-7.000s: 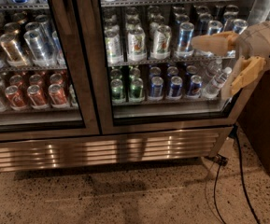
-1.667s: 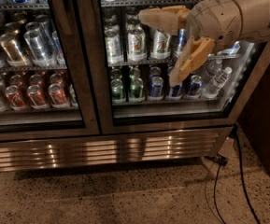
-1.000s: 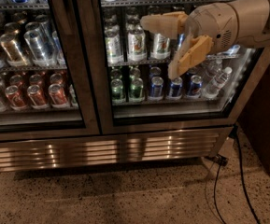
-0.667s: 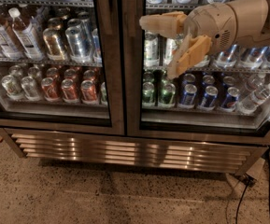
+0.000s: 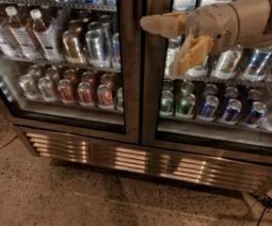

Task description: Open left fridge door

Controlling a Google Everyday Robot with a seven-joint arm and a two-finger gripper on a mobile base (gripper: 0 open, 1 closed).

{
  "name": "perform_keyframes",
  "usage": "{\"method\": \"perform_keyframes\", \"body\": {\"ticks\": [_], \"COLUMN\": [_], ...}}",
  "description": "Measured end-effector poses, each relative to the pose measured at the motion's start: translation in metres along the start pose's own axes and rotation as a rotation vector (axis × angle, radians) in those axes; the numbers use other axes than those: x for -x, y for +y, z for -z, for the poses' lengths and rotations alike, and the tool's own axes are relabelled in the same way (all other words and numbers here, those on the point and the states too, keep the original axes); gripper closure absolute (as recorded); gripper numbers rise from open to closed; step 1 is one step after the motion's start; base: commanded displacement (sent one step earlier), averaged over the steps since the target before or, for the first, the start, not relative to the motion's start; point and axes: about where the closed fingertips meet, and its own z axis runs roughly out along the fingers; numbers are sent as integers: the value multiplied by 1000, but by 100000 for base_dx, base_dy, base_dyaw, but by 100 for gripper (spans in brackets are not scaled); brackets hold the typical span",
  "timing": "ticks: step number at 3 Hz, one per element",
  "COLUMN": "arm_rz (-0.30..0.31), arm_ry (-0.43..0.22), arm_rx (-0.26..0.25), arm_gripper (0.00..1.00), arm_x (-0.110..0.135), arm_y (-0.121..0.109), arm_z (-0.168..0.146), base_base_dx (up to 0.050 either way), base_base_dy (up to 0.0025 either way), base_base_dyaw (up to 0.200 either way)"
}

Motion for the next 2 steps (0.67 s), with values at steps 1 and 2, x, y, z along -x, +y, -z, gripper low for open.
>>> {"method": "perform_keyframes", "body": {"ticks": [1, 2], "arm_rz": [0, 0], "arm_ry": [0, 0], "arm_rx": [0, 0], "arm_gripper": [0, 0], "arm_x": [0, 0], "arm_y": [0, 0], "arm_z": [0, 0], "base_base_dx": [-3, -18], "base_base_dy": [3, 26], "base_base_dyaw": [19939, -18894]}}
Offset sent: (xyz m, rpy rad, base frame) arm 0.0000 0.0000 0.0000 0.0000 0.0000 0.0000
